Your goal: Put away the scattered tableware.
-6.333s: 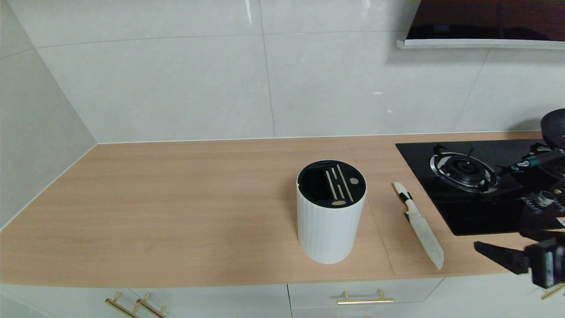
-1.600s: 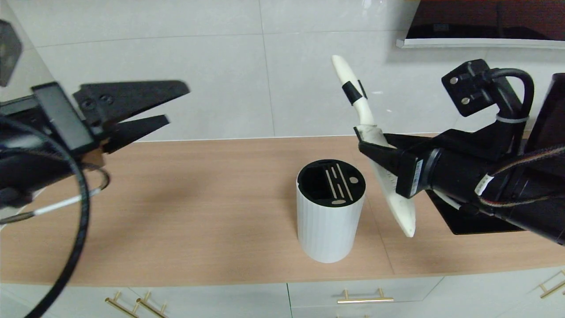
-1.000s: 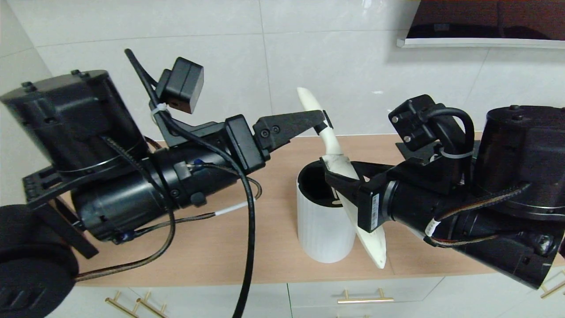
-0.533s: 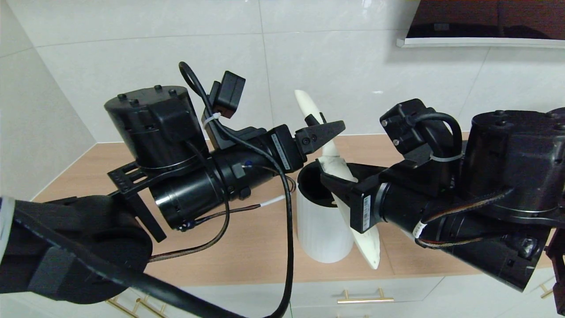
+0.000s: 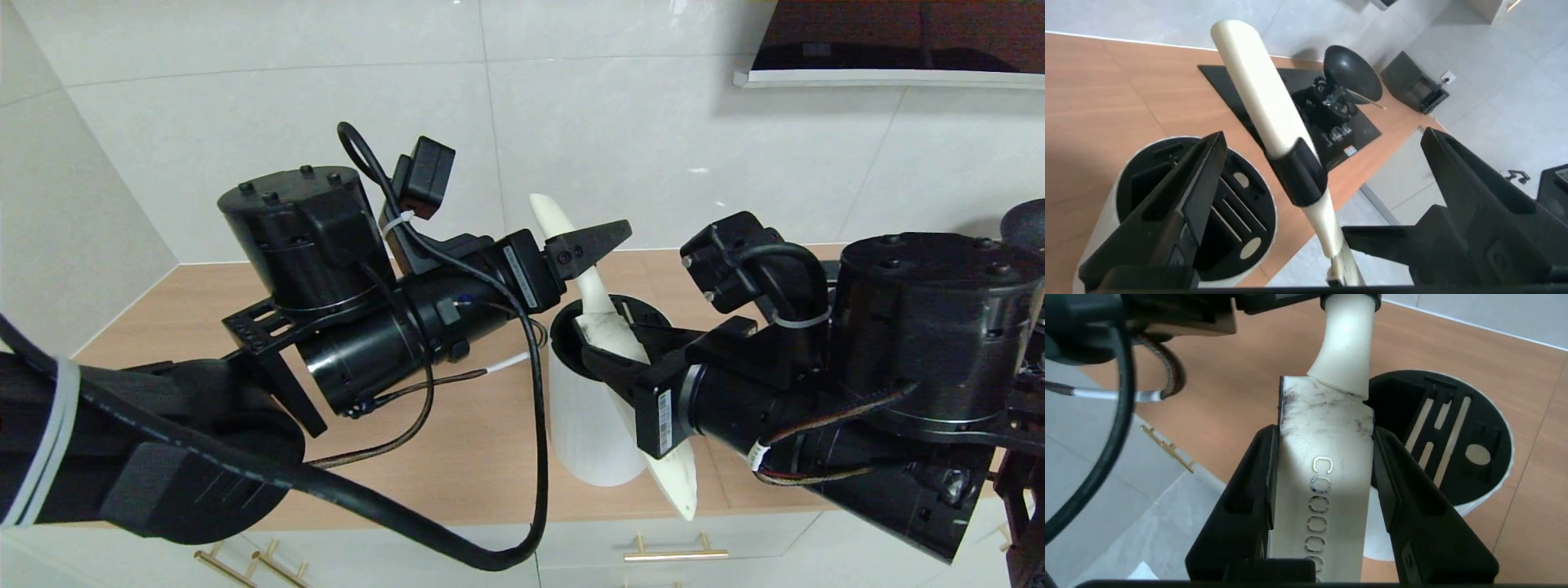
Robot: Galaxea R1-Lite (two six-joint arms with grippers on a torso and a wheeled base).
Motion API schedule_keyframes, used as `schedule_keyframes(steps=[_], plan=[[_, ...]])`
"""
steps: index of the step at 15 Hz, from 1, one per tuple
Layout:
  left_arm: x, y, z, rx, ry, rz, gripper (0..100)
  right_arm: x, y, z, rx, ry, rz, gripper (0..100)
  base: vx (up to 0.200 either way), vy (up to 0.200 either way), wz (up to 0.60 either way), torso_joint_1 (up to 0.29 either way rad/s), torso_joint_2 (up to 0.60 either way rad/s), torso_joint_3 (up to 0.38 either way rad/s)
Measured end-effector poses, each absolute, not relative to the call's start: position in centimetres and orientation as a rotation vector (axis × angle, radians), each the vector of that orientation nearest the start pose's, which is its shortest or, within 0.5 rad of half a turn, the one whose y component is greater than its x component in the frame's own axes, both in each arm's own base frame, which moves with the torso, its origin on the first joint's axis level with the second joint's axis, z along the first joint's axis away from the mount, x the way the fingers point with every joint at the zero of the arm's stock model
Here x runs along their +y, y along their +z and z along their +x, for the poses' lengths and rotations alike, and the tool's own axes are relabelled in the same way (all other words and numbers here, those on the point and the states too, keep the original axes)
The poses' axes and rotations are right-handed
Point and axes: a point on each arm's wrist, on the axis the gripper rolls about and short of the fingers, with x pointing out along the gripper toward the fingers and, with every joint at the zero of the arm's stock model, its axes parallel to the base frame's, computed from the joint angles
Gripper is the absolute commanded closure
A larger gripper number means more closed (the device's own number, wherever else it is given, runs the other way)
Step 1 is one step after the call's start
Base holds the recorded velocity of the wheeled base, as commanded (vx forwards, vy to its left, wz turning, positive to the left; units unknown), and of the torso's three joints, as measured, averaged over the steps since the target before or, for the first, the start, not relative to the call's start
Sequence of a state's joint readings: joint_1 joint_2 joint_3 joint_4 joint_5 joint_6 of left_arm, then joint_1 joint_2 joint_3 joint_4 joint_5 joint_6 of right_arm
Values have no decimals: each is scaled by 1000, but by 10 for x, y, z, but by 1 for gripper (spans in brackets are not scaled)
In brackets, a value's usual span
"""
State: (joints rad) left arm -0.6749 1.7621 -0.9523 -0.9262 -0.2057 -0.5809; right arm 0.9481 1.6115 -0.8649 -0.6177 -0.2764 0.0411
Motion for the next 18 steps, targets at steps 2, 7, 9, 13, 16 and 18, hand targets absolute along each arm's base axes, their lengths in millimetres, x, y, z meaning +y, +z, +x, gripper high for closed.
schedule_keyframes(steps=[2,7,9,13,16,18], plan=[[-212,230,258,146,-886,-569,0,234,223,175,122,670,-38,100,0,0,0,0,0,0],[-213,227,259,159,-883,-565,100,234,222,175,124,669,-39,100,0,0,0,0,0,0],[-213,226,259,158,-885,-561,100,233,222,175,127,669,-40,100,0,0,0,0,0,0],[-214,224,260,164,-880,-558,100,233,222,175,126,670,-39,100,0,0,0,0,0,0],[-213,224,260,162,-879,-557,100,233,222,175,124,669,-37,0,0,0,0,0,0,0],[-213,225,259,162,-877,-557,100,233,223,175,119,669,-34,0,0,0,0,0,0,0]])
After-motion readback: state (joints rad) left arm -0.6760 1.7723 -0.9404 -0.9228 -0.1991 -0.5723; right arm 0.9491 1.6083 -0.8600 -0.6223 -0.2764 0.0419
